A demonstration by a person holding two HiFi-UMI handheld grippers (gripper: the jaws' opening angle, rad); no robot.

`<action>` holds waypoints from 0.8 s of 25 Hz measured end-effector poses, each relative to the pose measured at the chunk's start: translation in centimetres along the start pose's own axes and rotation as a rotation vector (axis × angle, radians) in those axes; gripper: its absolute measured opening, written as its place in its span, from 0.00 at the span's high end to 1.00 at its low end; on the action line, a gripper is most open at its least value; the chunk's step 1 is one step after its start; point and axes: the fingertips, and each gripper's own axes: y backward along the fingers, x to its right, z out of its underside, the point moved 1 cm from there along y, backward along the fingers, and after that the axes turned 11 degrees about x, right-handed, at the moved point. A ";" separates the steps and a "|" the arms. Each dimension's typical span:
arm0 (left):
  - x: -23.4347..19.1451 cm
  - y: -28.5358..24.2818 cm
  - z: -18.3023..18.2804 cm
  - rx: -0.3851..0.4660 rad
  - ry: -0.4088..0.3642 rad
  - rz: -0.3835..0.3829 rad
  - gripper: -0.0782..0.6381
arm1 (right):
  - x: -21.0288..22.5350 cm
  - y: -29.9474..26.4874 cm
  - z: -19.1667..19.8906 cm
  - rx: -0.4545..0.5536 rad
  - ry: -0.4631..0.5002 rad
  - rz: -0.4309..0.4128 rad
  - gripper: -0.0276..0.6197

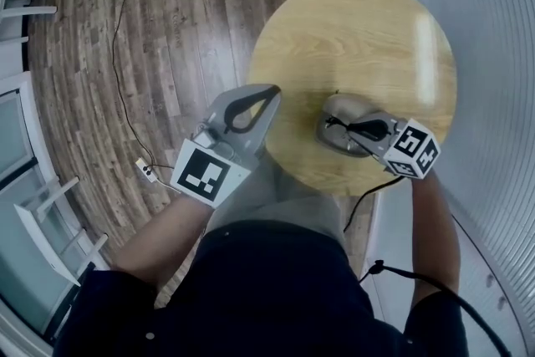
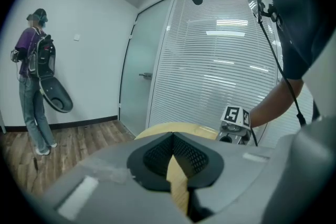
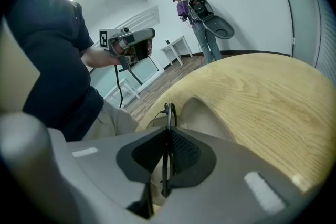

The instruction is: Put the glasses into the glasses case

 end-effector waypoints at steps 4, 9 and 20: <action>-0.5 0.1 0.2 -0.007 0.012 -0.012 0.89 | -0.1 -0.8 0.4 -0.047 0.026 -0.019 0.91; -0.9 0.4 0.6 -0.014 0.014 -0.023 0.89 | 0.0 -1.2 1.0 -0.101 0.062 -0.021 0.91; -1.3 1.0 0.5 -0.011 0.025 -0.020 0.89 | -0.3 -3.0 1.7 -0.207 0.147 0.001 0.91</action>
